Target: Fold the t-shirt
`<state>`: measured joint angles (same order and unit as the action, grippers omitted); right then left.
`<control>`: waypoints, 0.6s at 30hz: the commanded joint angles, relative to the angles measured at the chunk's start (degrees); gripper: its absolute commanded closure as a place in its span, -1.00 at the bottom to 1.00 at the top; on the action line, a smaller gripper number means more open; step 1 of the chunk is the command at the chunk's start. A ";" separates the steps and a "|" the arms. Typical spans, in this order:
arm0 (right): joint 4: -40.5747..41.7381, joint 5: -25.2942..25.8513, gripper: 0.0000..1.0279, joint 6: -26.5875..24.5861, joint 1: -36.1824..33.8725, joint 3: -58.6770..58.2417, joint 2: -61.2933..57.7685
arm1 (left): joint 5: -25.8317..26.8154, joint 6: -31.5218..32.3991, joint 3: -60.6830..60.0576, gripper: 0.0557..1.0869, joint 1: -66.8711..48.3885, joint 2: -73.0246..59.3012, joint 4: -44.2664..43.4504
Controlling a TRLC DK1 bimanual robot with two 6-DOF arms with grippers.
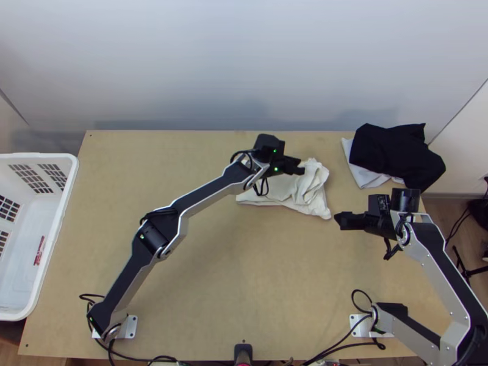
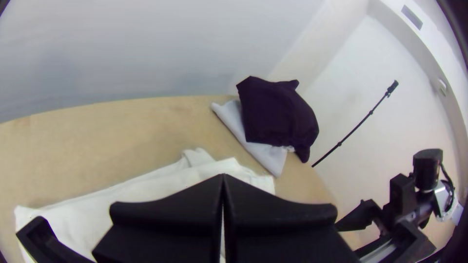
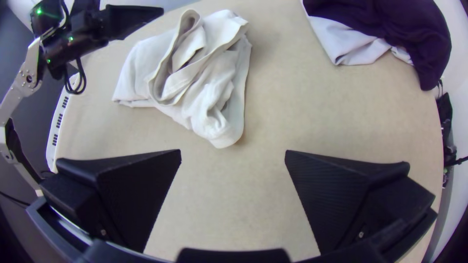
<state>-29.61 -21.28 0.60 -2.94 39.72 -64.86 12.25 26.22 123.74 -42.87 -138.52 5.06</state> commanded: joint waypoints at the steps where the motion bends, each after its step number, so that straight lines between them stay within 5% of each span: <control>1: 0.60 0.01 -0.93 -0.43 -0.49 0.09 -0.97 | -0.12 -2.66 2.20 0.93 0.25 -4.57 0.48; 18: 0.51 -0.08 -0.93 -1.39 -2.69 -0.70 -1.58 | -4.87 -10.13 4.58 0.93 -9.42 -9.40 0.13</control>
<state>-29.12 -21.30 -0.71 -5.13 39.05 -65.95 10.81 19.07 127.94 -48.31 -146.30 5.50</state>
